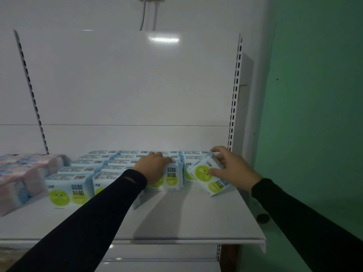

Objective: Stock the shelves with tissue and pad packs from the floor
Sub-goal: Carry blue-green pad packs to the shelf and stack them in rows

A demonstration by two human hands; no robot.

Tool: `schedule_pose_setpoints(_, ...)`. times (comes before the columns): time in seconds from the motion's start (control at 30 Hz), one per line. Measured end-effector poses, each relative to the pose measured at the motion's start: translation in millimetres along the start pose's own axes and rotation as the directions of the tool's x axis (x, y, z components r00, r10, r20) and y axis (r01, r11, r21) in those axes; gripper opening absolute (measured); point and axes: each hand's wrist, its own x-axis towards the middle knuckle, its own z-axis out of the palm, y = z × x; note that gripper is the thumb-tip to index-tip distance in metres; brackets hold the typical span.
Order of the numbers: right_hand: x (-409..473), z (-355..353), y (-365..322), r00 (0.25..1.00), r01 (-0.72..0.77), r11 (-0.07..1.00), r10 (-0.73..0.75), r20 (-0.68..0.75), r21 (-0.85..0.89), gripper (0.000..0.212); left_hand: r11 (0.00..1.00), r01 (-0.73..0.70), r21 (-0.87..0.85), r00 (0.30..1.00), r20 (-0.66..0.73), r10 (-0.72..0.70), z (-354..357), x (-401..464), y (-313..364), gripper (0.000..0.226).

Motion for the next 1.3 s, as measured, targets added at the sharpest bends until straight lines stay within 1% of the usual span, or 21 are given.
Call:
schedule_pose_setpoints(0.07,-1,9,4,1.0,0.008,0.998,-0.009,-0.021,-0.054,0.068,1.0,-0.009,0.009,1.0,0.0,0.009,0,-1,0,0.05)
schedule_pose_setpoints(0.1,-2,11,6,1.0,0.013,0.994,-0.015,-0.014,-0.107,0.069,1.0,-0.011,0.008,1.0,-0.003,0.011,0,-1,-1,0.051)
schedule_pose_setpoints(0.17,-6,15,13,0.999,0.008,0.978,0.0,0.041,-0.209,0.069,1.0,-0.014,-0.004,1.0,-0.011,0.014,1,-1,-3,0.05)
schedule_pose_setpoints(0.23,-9,18,20,0.996,-0.016,0.983,0.032,0.083,-0.183,0.065,1.0,-0.021,-0.015,1.0,-0.014,0.021,2,-1,-4,0.051)
schedule_pose_setpoints(0.37,-5,19,24,0.997,-0.05,0.987,0.058,0.042,-0.154,0.069,0.999,-0.032,-0.025,0.999,-0.007,0.032,4,-1,-7,0.053)
schedule_pose_setpoints(0.5,4,15,26,0.996,-0.082,0.982,0.088,0.025,-0.17,0.066,0.999,-0.033,-0.011,0.999,-0.011,0.032,2,0,-7,0.051)
schedule_pose_setpoints(0.6,5,25,29,0.995,-0.084,0.966,0.096,0.036,-0.244,0.068,1.0,-0.016,-0.005,1.0,-0.015,0.016,2,2,-6,0.05)
schedule_pose_setpoints(0.7,4,41,27,0.996,-0.07,0.953,0.082,0.03,-0.296,0.077,1.0,-0.007,-0.003,1.0,-0.014,0.007,4,4,-5,0.051)
schedule_pose_setpoints(0.87,9,54,17,0.998,-0.039,0.923,0.058,0.038,-0.383,0.084,1.0,-0.012,0.026,0.999,0.053,0.011,5,7,-8,0.059)
schedule_pose_setpoints(1.03,10,58,13,0.996,-0.039,0.92,0.068,0.063,-0.39,0.084,0.998,0.011,0.066,0.998,0.069,-0.015,7,12,-6,0.058)
schedule_pose_setpoints(1.2,12,50,19,0.994,-0.026,0.926,0.065,0.091,-0.377,0.087,0.998,0.038,0.04,0.995,0.092,-0.041,5,10,-2,0.056)
schedule_pose_setpoints(1.3,11,44,21,0.998,0.003,0.918,0.024,0.063,-0.396,0.086,0.999,0.035,0.019,0.996,0.087,-0.037,-1,4,-1,0.059)
